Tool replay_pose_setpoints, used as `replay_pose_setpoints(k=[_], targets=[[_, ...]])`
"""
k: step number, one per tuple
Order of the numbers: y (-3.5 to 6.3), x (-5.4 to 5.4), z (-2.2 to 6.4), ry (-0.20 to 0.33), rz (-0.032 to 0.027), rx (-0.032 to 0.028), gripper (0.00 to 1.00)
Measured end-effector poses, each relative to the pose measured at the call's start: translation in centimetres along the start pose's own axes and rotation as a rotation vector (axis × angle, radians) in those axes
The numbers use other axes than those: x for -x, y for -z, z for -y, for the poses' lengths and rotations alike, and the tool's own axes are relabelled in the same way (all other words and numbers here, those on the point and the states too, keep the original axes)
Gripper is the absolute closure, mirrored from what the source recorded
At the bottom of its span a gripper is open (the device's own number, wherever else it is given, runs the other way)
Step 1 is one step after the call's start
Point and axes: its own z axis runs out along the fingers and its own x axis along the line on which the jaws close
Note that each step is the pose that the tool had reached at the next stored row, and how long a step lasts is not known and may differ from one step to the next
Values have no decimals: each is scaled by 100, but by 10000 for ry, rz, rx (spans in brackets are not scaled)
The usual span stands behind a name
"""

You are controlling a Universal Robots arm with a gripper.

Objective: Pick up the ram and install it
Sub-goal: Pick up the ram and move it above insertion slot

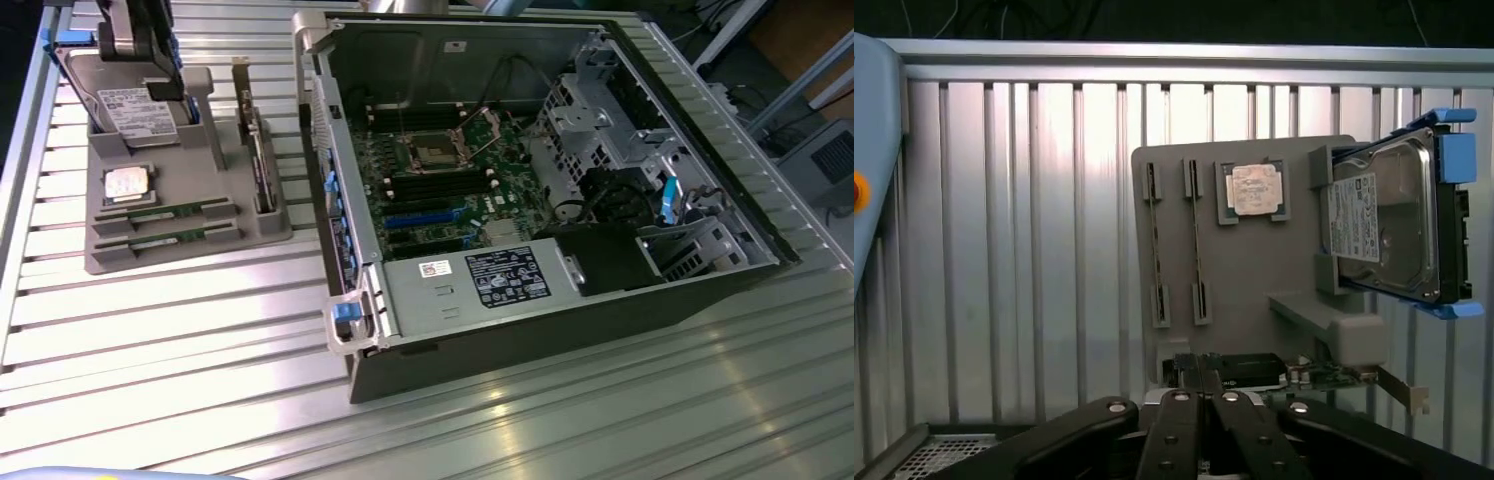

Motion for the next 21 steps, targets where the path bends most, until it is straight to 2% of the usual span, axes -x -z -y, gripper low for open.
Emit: replay_pose_setpoints(k=[1,7,9,11,12,21], targets=[[0,0,0,3,0,-87,90],[0,-2,-1,2,1,-89,89],[0,-5,0,4,1,-89,77],[0,-5,0,3,1,-89,77],[0,-6,0,3,1,-89,70],[-41,-8,-39,4,1,-89,70]])
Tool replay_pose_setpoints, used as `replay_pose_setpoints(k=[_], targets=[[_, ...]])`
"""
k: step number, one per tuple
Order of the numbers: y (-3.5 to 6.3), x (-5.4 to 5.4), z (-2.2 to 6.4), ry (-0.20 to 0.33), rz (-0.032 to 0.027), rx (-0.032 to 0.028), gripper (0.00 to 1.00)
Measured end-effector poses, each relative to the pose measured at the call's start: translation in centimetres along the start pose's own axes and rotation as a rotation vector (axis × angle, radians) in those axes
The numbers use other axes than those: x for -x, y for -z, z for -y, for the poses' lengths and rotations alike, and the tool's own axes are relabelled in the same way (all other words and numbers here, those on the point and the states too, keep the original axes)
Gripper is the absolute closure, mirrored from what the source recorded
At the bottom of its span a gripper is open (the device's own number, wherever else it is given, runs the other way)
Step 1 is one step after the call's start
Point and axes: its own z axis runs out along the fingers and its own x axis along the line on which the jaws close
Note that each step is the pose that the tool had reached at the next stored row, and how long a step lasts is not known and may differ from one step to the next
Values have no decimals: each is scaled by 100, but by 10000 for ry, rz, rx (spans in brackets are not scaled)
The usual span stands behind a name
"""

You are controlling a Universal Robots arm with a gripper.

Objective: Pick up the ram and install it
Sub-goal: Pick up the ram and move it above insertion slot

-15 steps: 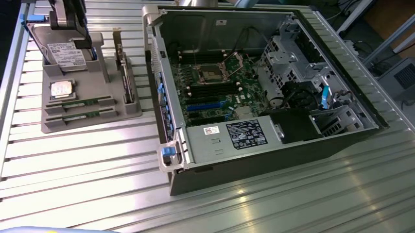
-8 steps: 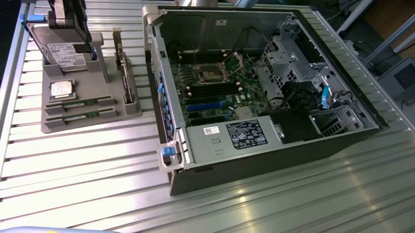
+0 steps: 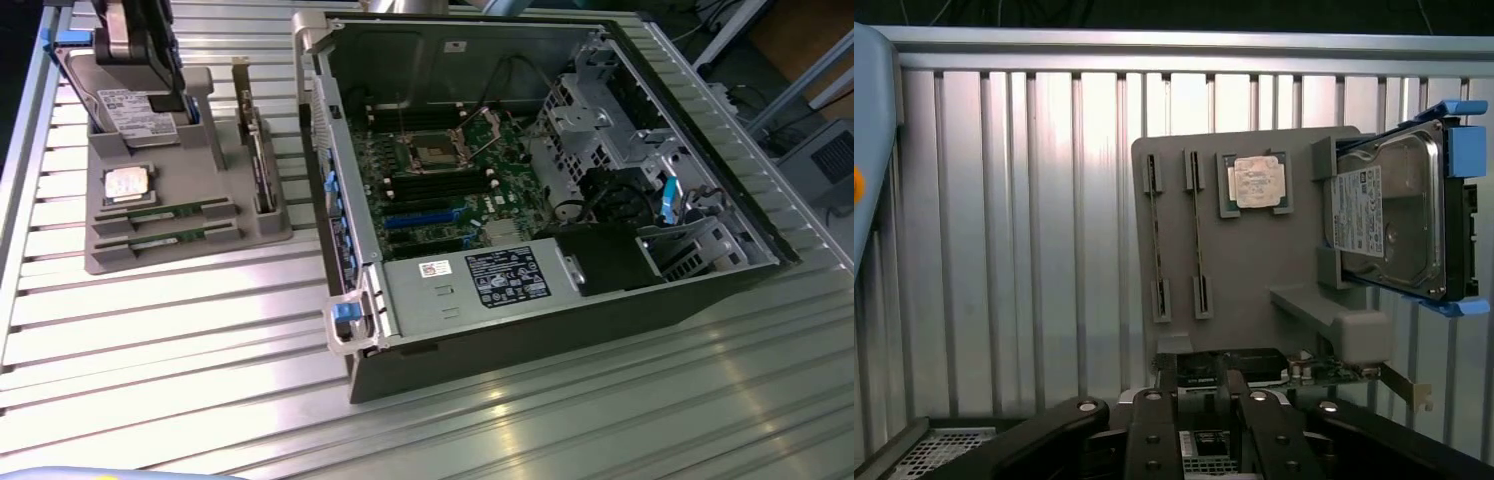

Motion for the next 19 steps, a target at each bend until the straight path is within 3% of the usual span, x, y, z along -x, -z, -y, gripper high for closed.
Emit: replay_pose_setpoints(k=[19], targets=[[-156,-11,-7,-1,0,0,70]])
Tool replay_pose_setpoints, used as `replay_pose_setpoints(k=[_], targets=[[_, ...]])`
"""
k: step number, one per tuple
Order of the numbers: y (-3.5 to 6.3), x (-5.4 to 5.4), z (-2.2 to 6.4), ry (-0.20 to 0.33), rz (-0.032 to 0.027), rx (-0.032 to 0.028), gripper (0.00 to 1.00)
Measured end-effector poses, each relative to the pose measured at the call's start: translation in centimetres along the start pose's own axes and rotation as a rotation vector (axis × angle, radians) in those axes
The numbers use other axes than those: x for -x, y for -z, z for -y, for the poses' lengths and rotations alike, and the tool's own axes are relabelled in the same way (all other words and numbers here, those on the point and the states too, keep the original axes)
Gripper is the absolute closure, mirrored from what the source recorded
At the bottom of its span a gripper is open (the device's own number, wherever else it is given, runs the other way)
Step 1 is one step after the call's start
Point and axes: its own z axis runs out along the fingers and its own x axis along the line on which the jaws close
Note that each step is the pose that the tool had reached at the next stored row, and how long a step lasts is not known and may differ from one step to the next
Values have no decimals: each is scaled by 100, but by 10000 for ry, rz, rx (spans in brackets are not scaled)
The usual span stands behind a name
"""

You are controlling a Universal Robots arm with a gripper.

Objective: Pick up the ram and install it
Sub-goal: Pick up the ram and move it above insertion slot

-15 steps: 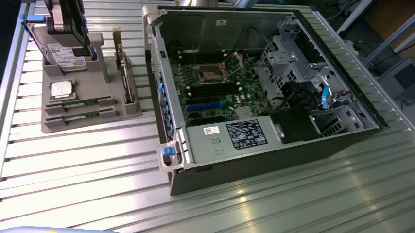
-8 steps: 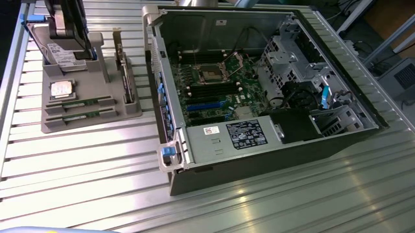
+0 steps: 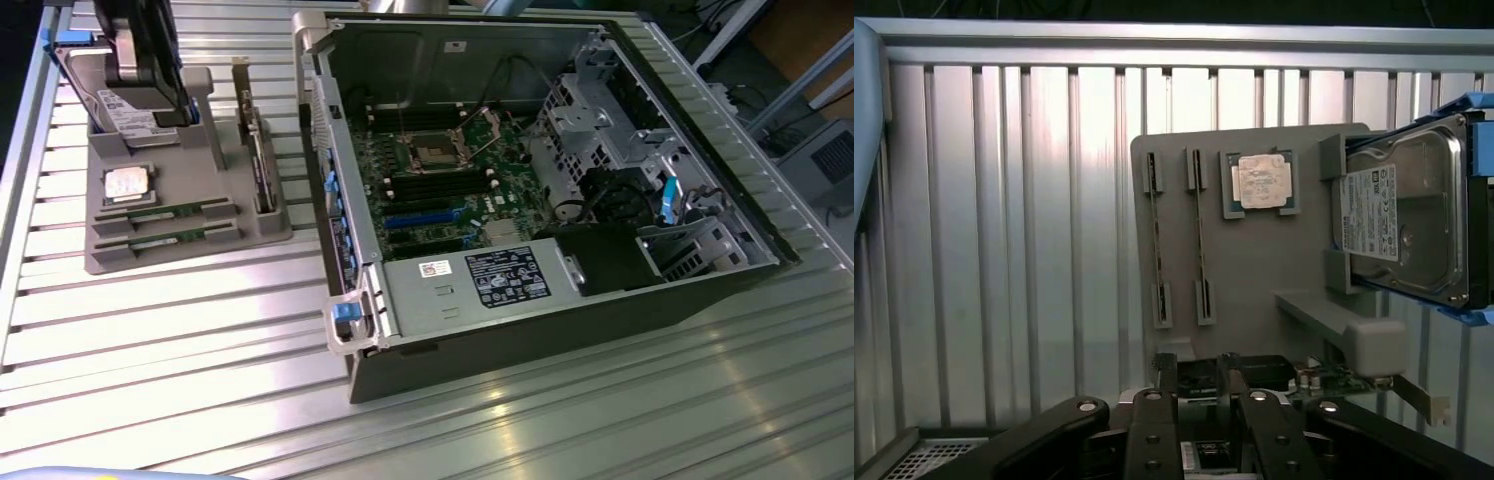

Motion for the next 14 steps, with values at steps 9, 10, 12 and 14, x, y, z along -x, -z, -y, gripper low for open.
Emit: replay_pose_setpoints(k=[9,10,12,14], targets=[[-45,-9,-6,0,0,0,70],[-48,-10,-7,0,1,-1,70],[-61,-11,-7,0,0,-1,70],[-98,-13,-7,0,0,-1,70]])
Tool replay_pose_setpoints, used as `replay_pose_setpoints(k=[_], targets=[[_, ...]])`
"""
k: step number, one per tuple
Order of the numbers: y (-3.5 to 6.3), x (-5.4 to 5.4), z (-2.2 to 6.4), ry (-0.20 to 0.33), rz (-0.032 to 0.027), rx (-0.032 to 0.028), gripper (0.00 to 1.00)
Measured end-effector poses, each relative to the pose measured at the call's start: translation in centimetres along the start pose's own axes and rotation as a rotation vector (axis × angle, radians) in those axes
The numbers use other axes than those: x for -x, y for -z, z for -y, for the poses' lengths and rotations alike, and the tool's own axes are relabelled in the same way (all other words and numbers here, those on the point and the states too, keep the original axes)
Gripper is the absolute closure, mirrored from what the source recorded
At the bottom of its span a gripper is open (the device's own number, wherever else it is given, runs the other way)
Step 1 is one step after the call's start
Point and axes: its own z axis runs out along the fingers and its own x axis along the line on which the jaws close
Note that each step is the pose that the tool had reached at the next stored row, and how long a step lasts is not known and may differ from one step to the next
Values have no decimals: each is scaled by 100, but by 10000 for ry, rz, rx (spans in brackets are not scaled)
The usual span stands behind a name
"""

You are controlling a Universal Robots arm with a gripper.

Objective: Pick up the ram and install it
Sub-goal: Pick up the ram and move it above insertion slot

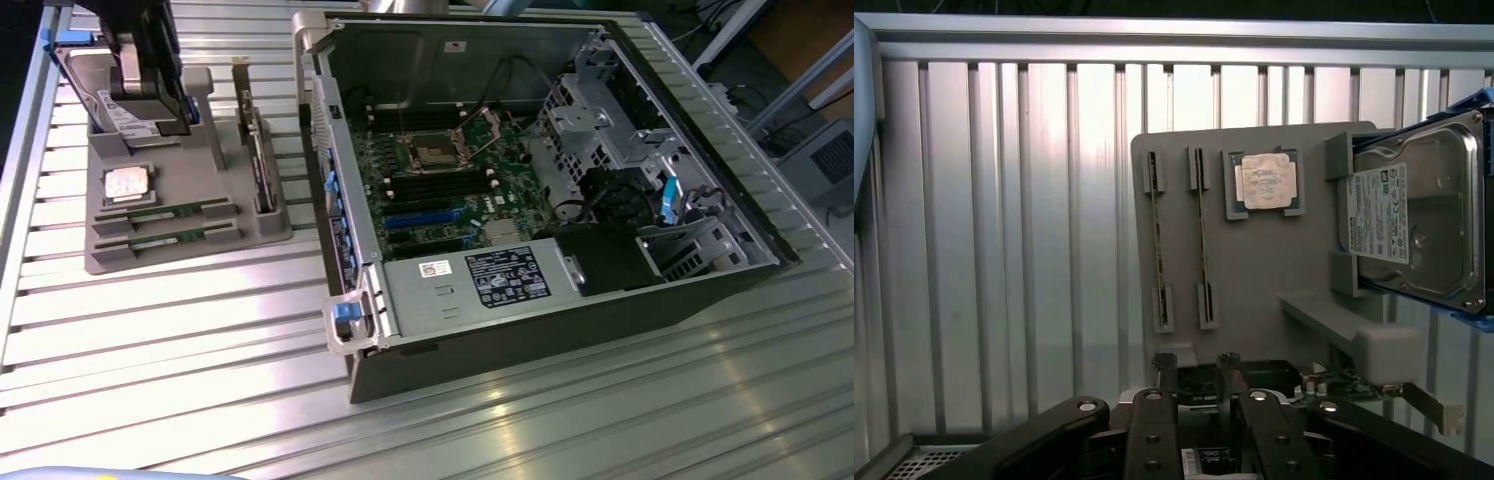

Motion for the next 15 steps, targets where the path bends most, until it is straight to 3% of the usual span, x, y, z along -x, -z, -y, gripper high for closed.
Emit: replay_pose_setpoints(k=[15], targets=[[-140,-10,0,0,0,0,70]])
